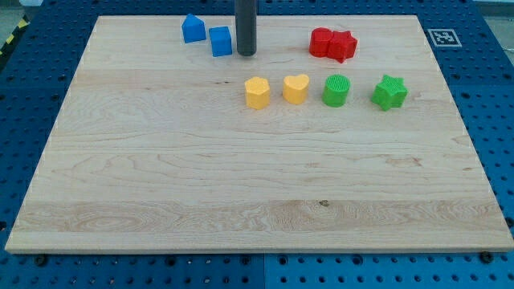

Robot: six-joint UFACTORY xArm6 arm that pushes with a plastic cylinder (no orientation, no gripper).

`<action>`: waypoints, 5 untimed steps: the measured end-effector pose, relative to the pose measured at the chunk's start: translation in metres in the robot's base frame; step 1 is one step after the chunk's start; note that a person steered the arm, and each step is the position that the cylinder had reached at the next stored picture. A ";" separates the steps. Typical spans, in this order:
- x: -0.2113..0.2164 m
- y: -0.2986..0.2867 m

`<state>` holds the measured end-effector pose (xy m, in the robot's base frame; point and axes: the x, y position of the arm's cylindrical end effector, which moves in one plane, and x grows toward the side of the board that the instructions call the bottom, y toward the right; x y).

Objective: Push the blue cube to the bottom of the blue triangle

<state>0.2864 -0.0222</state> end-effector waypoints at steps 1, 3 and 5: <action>-0.001 -0.004; -0.004 -0.030; -0.005 -0.050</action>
